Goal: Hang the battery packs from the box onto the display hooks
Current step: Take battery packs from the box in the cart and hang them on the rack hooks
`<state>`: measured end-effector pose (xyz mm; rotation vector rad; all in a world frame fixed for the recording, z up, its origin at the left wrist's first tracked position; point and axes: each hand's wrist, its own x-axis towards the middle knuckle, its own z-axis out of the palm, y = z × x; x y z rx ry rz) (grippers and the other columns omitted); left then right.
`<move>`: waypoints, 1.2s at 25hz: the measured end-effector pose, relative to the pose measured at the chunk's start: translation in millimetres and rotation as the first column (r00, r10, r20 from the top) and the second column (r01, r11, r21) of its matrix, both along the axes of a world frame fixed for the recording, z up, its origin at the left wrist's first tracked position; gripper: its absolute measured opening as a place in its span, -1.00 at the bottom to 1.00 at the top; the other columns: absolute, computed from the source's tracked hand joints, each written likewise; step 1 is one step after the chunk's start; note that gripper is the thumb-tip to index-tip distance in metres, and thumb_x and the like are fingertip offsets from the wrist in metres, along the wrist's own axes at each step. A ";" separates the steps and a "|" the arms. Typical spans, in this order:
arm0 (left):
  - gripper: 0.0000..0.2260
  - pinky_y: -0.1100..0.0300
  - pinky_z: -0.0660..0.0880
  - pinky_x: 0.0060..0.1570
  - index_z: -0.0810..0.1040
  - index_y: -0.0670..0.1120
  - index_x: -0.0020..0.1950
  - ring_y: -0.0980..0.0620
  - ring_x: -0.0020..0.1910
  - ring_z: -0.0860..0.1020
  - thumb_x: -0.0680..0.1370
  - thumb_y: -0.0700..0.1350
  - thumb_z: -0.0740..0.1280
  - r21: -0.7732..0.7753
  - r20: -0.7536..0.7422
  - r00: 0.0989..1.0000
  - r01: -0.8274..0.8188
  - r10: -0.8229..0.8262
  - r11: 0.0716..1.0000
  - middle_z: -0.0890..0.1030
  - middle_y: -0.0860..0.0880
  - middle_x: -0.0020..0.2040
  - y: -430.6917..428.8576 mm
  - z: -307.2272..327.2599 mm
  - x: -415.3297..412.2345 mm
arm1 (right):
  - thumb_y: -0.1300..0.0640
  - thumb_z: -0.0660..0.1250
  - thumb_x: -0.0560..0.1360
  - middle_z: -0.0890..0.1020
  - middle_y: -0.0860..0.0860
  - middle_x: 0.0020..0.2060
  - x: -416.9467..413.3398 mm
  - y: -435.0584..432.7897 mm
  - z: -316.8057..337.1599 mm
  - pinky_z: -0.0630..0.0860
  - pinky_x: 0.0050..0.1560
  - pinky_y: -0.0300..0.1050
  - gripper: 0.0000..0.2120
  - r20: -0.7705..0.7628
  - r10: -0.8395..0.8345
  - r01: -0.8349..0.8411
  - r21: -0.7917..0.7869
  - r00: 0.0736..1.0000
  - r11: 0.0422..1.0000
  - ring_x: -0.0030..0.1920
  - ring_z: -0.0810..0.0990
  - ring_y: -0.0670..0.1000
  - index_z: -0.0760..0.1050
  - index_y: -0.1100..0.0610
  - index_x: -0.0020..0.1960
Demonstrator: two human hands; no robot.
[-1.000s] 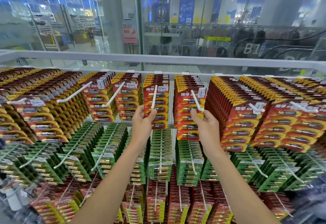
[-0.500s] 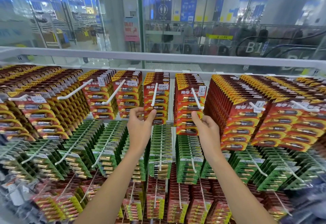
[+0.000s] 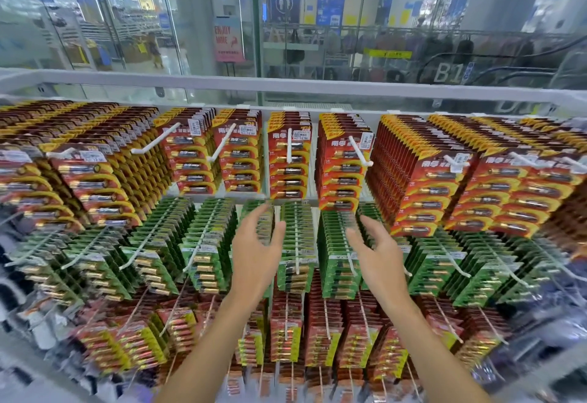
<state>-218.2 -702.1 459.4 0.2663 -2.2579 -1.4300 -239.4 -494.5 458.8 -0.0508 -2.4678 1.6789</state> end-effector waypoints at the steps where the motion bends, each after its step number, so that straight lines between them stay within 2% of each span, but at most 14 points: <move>1: -0.58 -0.02 0.35 0.50 0.45 0.03 0.51 0.07 0.48 0.40 0.65 0.06 0.35 -0.012 0.013 1.000 0.014 -0.014 1.000 0.49 0.09 0.47 -0.7 -4.4 6.5 | -0.22 0.33 0.59 0.51 -0.11 0.41 6.9 0.2 -4.7 0.42 0.41 0.02 -0.39 0.007 0.002 -0.002 0.053 1.000 0.999 0.39 0.49 -0.02 0.34 -0.04 0.57; 2: -0.57 -0.04 0.36 0.50 0.44 0.02 0.52 0.06 0.48 0.41 0.66 0.05 0.35 -0.019 0.024 0.999 0.026 -0.026 0.999 0.48 0.09 0.48 -1.9 -9.6 12.4 | -0.35 0.29 0.54 0.58 -0.14 0.25 15.6 -0.1 -8.5 0.48 0.25 0.00 -0.31 0.013 0.004 -0.006 0.109 1.000 0.994 0.16 0.57 -0.07 0.33 -0.08 0.58; 3: -0.56 -0.05 0.39 0.48 0.44 0.03 0.53 0.05 0.48 0.42 0.66 0.05 0.34 -0.023 0.036 0.999 0.038 -0.037 0.999 0.48 0.09 0.49 -3.1 -14.6 17.7 | -0.47 0.23 0.48 0.58 -0.19 0.09 22.6 -0.1 -12.8 0.51 0.08 -0.04 -0.23 0.007 0.014 -0.015 0.151 1.000 0.988 -0.08 0.51 -0.16 0.31 -0.12 0.57; 4: -0.56 -0.05 0.41 0.47 0.43 0.03 0.53 0.05 0.48 0.42 0.66 0.05 0.34 -0.027 0.051 0.997 0.052 -0.050 0.998 0.47 0.09 0.50 -3.8 -20.3 23.7 | -0.52 0.19 0.45 0.58 -0.21 0.08 30.4 -0.4 -18.2 0.53 0.03 -0.04 -0.21 0.017 0.014 -0.016 0.181 1.000 0.983 -0.18 0.41 -0.18 0.29 -0.16 0.57; 5: -0.56 -0.04 0.41 0.47 0.42 0.05 0.54 0.06 0.48 0.41 0.66 0.06 0.33 -0.034 0.067 0.995 0.070 -0.067 0.997 0.46 0.10 0.50 -3.8 -25.6 30.4 | -0.49 0.18 0.48 0.58 -0.18 0.24 37.6 -0.6 -23.1 0.57 0.12 0.02 -0.25 0.026 0.010 -0.015 0.208 1.000 0.978 -0.15 0.43 -0.14 0.29 -0.17 0.57; 7: -0.56 -0.01 0.39 0.48 0.40 0.06 0.54 0.09 0.51 0.37 0.66 0.06 0.33 -0.069 0.097 0.990 0.110 -0.103 0.992 0.44 0.12 0.51 -1.6 -35.3 45.7 | -0.31 0.24 0.59 0.40 -0.13 0.52 53.9 -0.3 -27.7 0.42 0.46 0.09 -0.38 0.052 -0.001 -0.012 0.235 0.999 0.972 0.26 0.53 0.00 0.29 -0.12 0.58; 8: -0.56 0.01 0.37 0.49 0.40 0.06 0.54 0.09 0.51 0.36 0.67 0.05 0.33 -0.087 0.103 0.988 0.122 -0.113 0.989 0.44 0.11 0.51 0.1 -39.5 52.5 | -0.23 0.27 0.62 0.36 -0.13 0.55 61.2 0.0 -28.7 0.34 0.53 0.05 -0.42 0.062 -0.007 -0.008 0.242 0.998 0.970 0.46 0.41 -0.01 0.29 -0.09 0.59; 9: -0.56 0.02 0.36 0.50 0.40 0.04 0.54 0.08 0.52 0.36 0.67 0.03 0.33 -0.105 0.106 0.987 0.130 -0.119 0.986 0.44 0.10 0.51 3.3 -42.4 60.8 | -0.19 0.27 0.63 0.35 -0.13 0.56 68.8 1.2 -30.8 0.30 0.55 0.03 -0.44 0.065 -0.007 -0.010 0.253 0.998 0.967 0.54 0.32 -0.03 0.30 -0.08 0.59; 13: -0.56 0.04 0.29 0.54 0.41 0.01 0.54 0.07 0.54 0.33 0.67 0.04 0.32 -0.184 0.131 0.979 0.180 -0.157 0.966 0.43 0.05 0.53 22.9 -52.9 89.1 | -0.21 0.26 0.64 0.34 -0.13 0.56 98.1 20.3 -37.6 0.28 0.55 0.01 -0.44 0.048 0.016 -0.029 0.288 0.999 0.957 0.56 0.28 -0.07 0.28 -0.09 0.59; 16: -0.56 0.15 0.22 0.52 0.42 -0.01 0.54 0.06 0.54 0.34 0.67 0.03 0.31 -0.264 0.171 0.963 0.250 -0.210 0.931 0.44 0.05 0.52 55.4 -59.8 104.8 | -0.18 0.26 0.64 0.36 -0.12 0.55 125.3 58.6 -45.0 0.27 0.55 -0.02 -0.44 0.040 -0.033 0.020 0.295 0.999 0.955 0.55 0.28 -0.08 0.30 -0.05 0.59; 19: -0.57 0.09 0.26 0.53 0.45 -0.05 0.51 0.01 0.53 0.37 0.66 0.00 0.33 -0.319 0.174 0.943 0.328 -0.285 0.889 0.47 0.00 0.50 108.5 -67.4 119.0 | -0.16 0.28 0.64 0.39 -0.10 0.54 162.8 116.2 -57.1 0.29 0.53 -0.03 -0.46 0.054 -0.106 0.086 0.285 0.993 0.955 0.54 0.31 -0.07 0.32 -0.03 0.57; 23: -0.58 0.14 0.27 0.47 0.50 -0.10 0.48 -0.04 0.49 0.42 0.64 0.00 0.36 -0.326 0.214 0.882 0.469 -0.420 0.821 0.51 -0.05 0.47 203.1 -83.9 147.1 | -0.12 0.31 0.64 0.43 -0.09 0.50 223.4 206.5 -78.8 0.33 0.46 -0.03 -0.48 0.124 -0.232 0.195 0.256 0.965 0.947 0.51 0.36 -0.02 0.35 -0.01 0.56; 26: -0.49 0.07 0.33 0.47 0.54 -0.15 0.44 -0.10 0.43 0.49 0.60 0.14 0.28 -0.325 0.236 0.807 0.591 -0.542 0.739 0.56 -0.11 0.42 282.3 -106.3 171.7 | -0.14 0.31 0.64 0.46 -0.07 0.49 275.2 271.7 -97.3 0.39 0.45 0.04 -0.46 0.159 -0.321 0.276 0.253 0.934 0.927 0.47 0.42 0.00 0.34 -0.02 0.56; 30: -0.52 0.12 0.33 0.43 0.56 -0.18 0.40 -0.12 0.38 0.53 0.57 0.07 0.31 -0.271 0.284 0.718 0.696 -0.635 0.665 0.59 -0.14 0.38 374.2 -133.8 204.7 | -0.16 0.29 0.65 0.45 -0.06 0.49 335.5 342.9 -118.3 0.37 0.44 0.00 -0.47 0.233 -0.440 0.372 0.285 0.867 0.883 0.45 0.44 0.02 0.35 0.00 0.55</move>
